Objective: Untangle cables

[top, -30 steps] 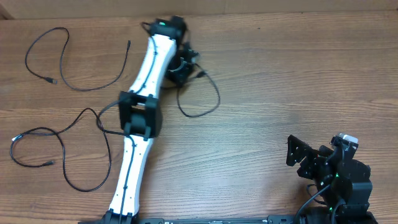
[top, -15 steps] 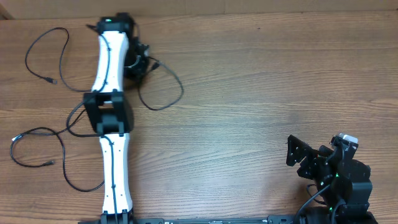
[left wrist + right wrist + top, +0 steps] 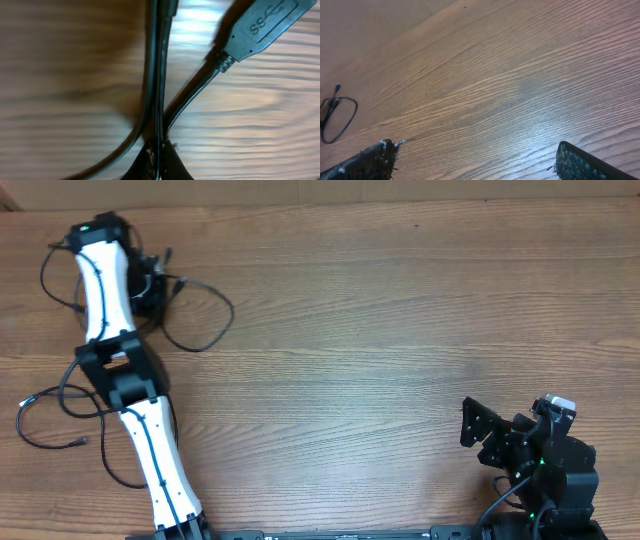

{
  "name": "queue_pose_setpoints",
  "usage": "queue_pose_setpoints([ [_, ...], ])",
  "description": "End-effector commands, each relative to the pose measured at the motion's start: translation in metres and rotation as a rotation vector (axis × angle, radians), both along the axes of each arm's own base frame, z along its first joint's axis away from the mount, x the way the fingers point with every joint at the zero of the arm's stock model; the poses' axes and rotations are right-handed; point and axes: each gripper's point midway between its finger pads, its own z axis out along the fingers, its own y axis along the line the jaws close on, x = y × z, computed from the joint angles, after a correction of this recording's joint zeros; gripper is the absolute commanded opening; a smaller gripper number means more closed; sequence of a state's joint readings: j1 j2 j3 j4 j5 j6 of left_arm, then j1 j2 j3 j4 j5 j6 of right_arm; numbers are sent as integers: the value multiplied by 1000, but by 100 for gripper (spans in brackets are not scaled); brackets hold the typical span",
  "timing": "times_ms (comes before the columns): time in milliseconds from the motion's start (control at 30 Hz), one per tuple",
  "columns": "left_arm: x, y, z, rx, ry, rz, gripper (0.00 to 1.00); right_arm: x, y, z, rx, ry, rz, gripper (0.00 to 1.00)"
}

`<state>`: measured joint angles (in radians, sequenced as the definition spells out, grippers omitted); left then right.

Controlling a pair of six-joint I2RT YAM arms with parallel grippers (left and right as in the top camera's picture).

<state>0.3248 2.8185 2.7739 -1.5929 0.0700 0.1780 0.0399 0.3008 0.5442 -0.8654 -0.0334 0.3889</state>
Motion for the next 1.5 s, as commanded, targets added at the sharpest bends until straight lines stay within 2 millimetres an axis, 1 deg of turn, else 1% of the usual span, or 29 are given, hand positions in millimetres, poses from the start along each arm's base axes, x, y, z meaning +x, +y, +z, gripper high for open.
queue_pose_setpoints([
  [0, -32, 56, -33, 57, 101, 187, 4, 0, -3, 7, -5, -24, -13, 100],
  [133, -53, 94, -33, 54, 113, 363, 4, 0, -3, 7, -5, -24, -13, 100],
  [233, -60, 107, -32, 16, 102, 421, 4, 0, -3, 7, -5, -24, -13, 100],
  [300, -59, 106, -32, -37, 81, 438, 4, 0, -3, 7, -5, -24, -13, 100],
  [400, -52, 98, -29, -117, 37, 402, 4, 0, -3, 7, -5, -24, -13, 100],
  [467, -48, 93, -28, -140, 23, 389, 4, 0, -3, 7, -5, -24, -13, 100],
  [567, -37, 77, -24, -188, -9, 334, 4, 0, -3, 7, -5, -24, -13, 100],
  [733, -11, 40, -7, -229, -80, 164, 4, 0, -3, 7, -5, -24, -13, 100],
  [833, 4, 13, 6, -218, -114, 47, 4, 0, -3, 7, -5, -24, -13, 100],
  [967, 21, -29, 21, -200, -148, -98, 4, 0, -3, 7, -5, -24, -13, 100],
  [1033, 26, -47, 23, -180, -146, -148, 4, 0, -3, 7, -5, -24, -13, 100],
  [1167, 29, -76, 20, -100, -107, -236, 4, 0, -3, 7, -5, -24, -13, 100],
  [1267, 31, -88, 18, -20, -82, -291, 4, 0, -3, 7, -5, -24, -13, 100],
  [1367, 31, -85, 17, 82, -54, -257, 4, 0, -3, 7, -6, -24, -13, 100],
  [1467, 30, -83, 17, 109, -44, -213, 4, 0, -3, 7, -6, -24, -13, 100],
])
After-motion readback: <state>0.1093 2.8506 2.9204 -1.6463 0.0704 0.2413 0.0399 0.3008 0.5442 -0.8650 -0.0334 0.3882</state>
